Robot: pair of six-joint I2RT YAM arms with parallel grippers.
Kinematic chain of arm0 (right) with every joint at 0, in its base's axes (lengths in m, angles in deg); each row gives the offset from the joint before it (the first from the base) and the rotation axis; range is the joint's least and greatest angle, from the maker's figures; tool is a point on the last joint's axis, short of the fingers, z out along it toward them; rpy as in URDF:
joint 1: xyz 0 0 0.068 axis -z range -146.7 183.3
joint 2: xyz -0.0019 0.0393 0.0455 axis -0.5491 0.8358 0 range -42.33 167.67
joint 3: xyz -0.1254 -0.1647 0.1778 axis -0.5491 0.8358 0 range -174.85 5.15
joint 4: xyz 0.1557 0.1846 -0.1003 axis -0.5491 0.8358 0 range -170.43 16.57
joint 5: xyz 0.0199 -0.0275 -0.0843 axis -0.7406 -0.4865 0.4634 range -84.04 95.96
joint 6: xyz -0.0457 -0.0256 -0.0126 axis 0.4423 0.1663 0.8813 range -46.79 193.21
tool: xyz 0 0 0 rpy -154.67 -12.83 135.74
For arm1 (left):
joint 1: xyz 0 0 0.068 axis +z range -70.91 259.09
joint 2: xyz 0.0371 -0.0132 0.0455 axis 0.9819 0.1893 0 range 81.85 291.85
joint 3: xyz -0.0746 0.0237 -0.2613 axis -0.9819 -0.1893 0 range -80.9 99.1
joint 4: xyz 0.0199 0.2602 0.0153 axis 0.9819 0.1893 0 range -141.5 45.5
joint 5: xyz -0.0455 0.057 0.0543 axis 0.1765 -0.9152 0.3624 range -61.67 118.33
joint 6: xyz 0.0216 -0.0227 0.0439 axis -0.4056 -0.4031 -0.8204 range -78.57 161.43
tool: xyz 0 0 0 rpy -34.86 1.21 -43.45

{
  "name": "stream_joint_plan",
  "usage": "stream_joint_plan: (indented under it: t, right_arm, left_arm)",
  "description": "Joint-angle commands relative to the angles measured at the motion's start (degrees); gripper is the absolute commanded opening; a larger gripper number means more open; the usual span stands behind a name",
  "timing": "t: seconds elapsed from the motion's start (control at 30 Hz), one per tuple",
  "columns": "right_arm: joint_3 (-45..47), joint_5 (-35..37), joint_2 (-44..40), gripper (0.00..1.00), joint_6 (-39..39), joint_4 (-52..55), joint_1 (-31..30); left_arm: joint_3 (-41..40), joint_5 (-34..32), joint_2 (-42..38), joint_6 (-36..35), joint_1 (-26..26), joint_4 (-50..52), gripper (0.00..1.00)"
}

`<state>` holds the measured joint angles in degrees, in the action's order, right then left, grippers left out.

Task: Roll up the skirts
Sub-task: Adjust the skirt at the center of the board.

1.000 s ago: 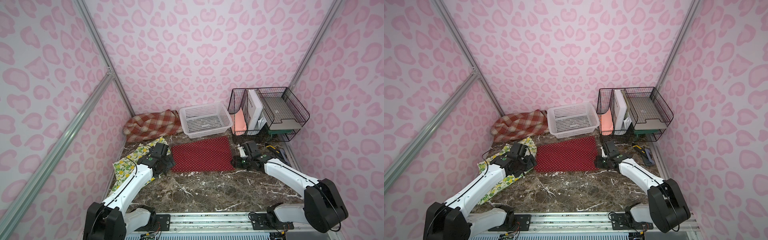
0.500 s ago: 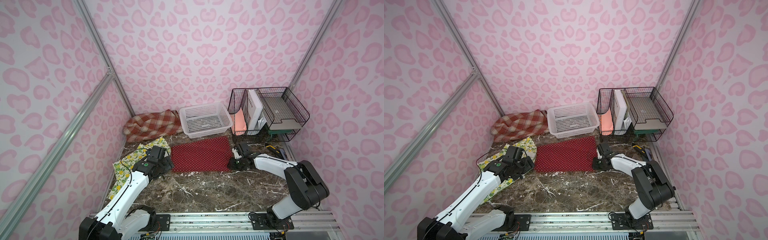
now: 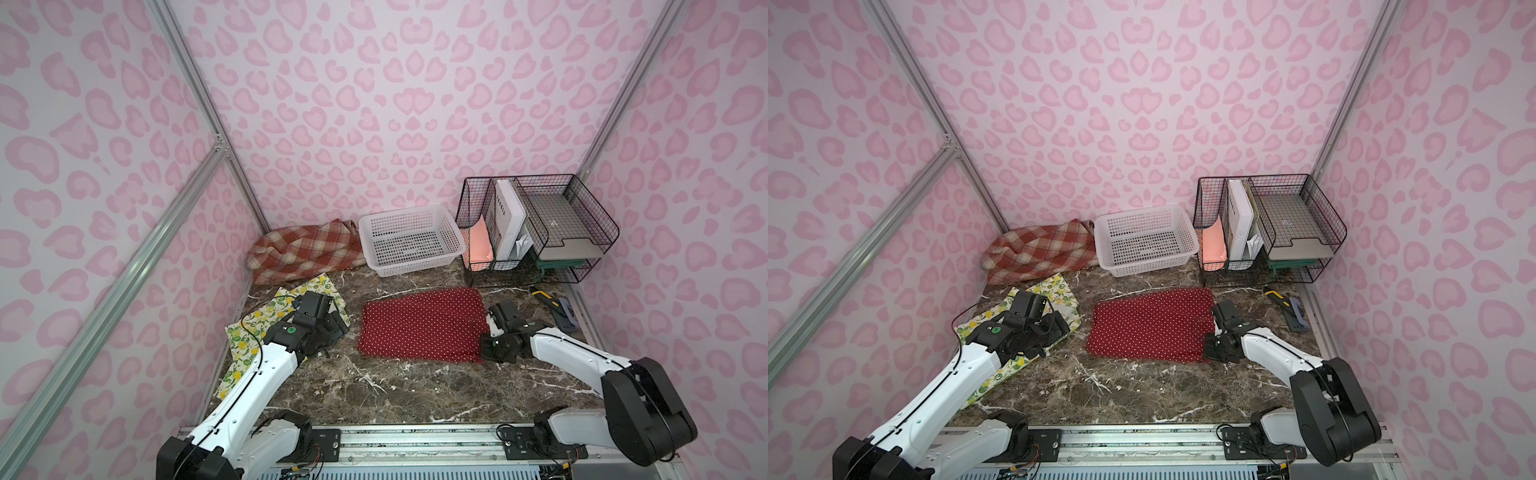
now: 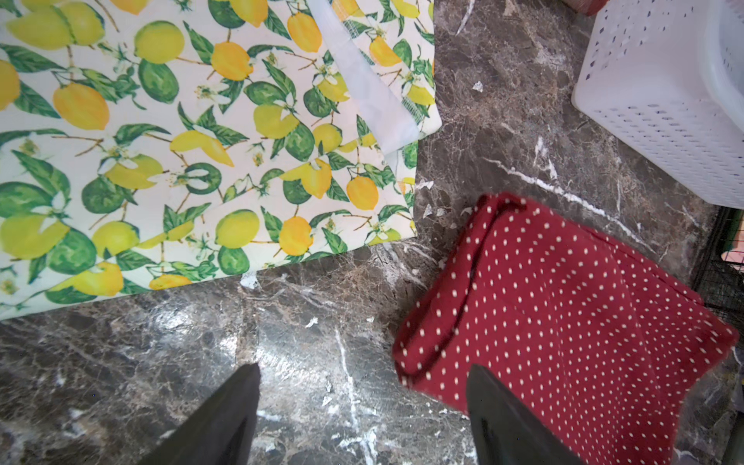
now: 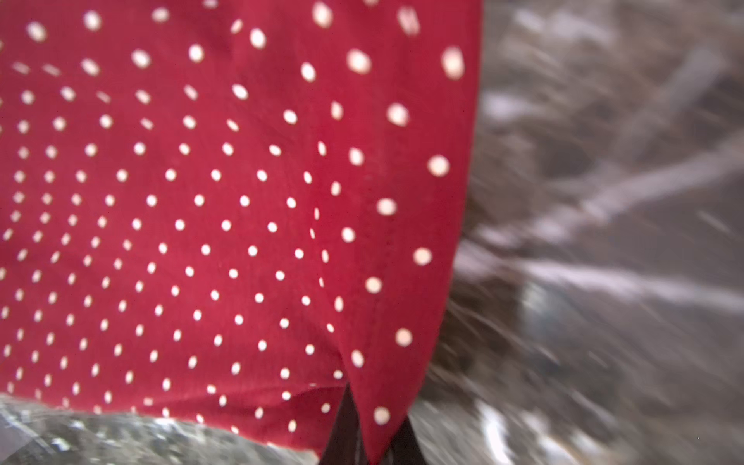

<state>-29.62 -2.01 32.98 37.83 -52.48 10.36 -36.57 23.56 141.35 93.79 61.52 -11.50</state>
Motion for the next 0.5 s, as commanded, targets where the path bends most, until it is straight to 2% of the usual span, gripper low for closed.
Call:
stream_joint_plan:
  t: [0.0, 0.03, 0.07, 0.1, 0.13, 0.23, 0.27, 0.33, 0.37, 0.43, 0.47]
  right_arm:
    - [-1.0, 3.3, -1.7, 0.0, -5.0, 5.4, 0.8]
    - [-0.5, 5.5, -2.5, 0.07, -6.0, 4.7, 1.2]
    - [-0.1, 5.8, -3.3, 0.29, -6.7, 3.6, 2.5]
    - [-0.2, 4.9, -3.6, 0.42, -6.9, 2.6, 3.7]
    - [-1.1, 4.8, -3.3, 0.47, -6.9, 2.4, 3.8]
    - [-6.0, 10.5, -3.9, 0.51, -7.2, 6.7, -0.2]
    - [-8.2, 12.0, -4.3, 0.58, -7.3, 9.0, -2.5]
    - [-13.1, 17.1, -4.5, 0.62, -8.6, 14.5, -8.1]
    - [-15.6, 20.4, -4.3, 0.62, -9.7, 17.1, -11.5]
    - [-19.1, 22.3, -3.9, 0.6, -9.3, 18.3, -16.5]
    - [-20.6, 20.7, -3.1, 0.48, -7.7, 15.5, -18.2]
  left_arm:
    - [-0.2, 1.2, 1.5, 0.4, -1.5, -2.8, 0.83]
    - [0.1, 0.9, 2.5, 0.3, -2.2, -3.1, 0.83]
    - [0.3, 0.5, 3.5, 0.3, -2.8, -3.4, 0.83]
    - [0.5, 0.5, 4.6, 0.2, -3.2, -3.8, 0.83]
    - [0.9, 0.3, 5.8, 0.0, -3.5, -4.3, 0.83]
    - [2.6, -1.8, 8.3, 0.0, -3.5, -4.4, 0.84]
    - [3.2, -2.9, 8.7, -0.4, -3.4, -4.6, 0.85]
    - [4.3, -4.3, 9.3, -1.1, -2.6, -4.9, 0.86]
    - [5.0, -4.0, 9.9, -1.3, -1.4, -5.0, 0.86]
    - [5.8, -0.7, 11.3, -1.5, 1.9, -6.0, 0.86]
    - [5.8, 1.8, 12.2, -1.5, 4.1, -7.3, 0.86]
